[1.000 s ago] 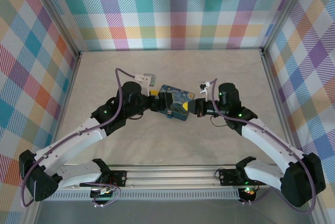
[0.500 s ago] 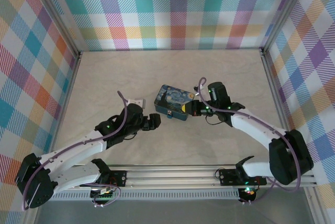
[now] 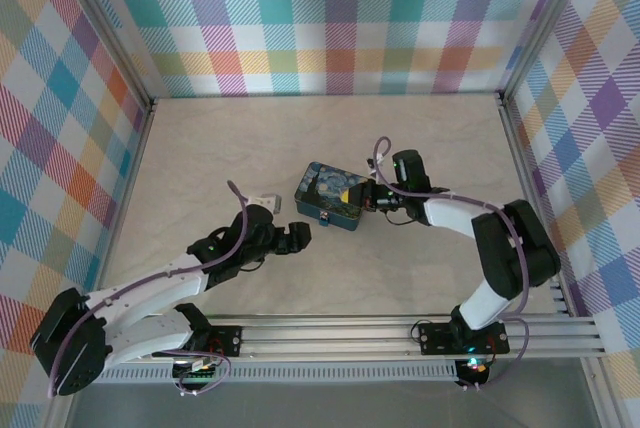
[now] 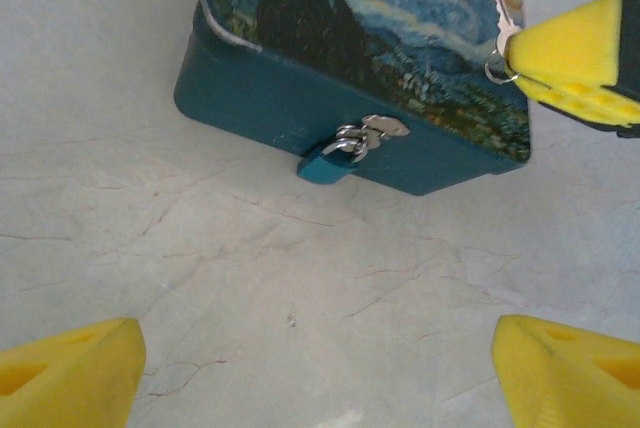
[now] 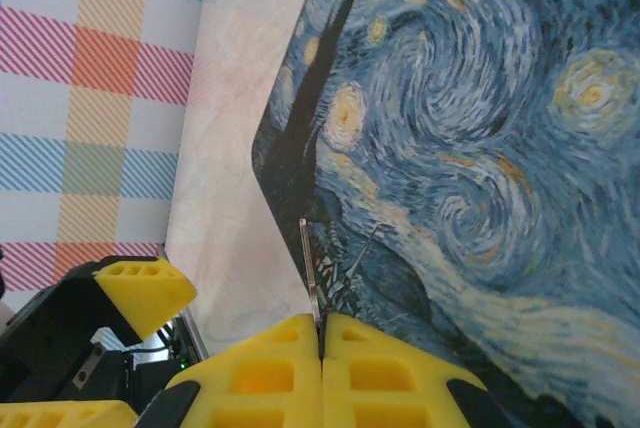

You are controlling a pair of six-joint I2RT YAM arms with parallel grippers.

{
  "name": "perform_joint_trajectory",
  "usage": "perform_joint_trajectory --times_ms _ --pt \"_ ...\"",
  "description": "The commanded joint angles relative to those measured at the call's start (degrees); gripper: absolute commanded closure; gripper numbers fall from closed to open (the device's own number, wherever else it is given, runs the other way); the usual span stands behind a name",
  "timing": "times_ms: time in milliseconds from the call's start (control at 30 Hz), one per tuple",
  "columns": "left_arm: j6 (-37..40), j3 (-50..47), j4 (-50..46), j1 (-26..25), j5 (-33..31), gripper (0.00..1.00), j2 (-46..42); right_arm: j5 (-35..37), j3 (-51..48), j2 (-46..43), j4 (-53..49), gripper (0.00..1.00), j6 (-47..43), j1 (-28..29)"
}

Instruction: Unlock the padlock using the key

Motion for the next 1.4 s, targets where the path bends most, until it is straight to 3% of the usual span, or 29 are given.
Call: perform_joint_trajectory --times_ms 0,233,600,800,933,1367 --pt "-0.98 -1.3 5.98 0.25 1.77 0.1 3.17 -2.88 3.34 2.12 3.57 1.0 0.17 0.04" --pt "-0.14 -2.13 16.47 0.46 -0.36 0.01 9.95 -0.14 4.32 5.05 -0.52 1.0 -2.18 -0.02" --pt "4.35 -0.76 28.8 2.29 7.66 0.01 23.02 3.61 4.63 6.92 -9.99 1.0 -5.67 0.05" --pt "4.85 0.45 32.41 2.66 9.88 0.08 28.11 3.7 4.3 7.1 -10.13 1.0 -5.71 0.06" --pt "5.56 1.74 32.93 2.84 9.79 0.2 30.81 3.31 4.23 7.19 -9.76 1.0 -5.59 0.16" --pt "8.13 5.61 33.74 2.85 9.02 0.33 35.82 2.88 4.23 7.03 -9.58 1.0 -5.95 0.1"
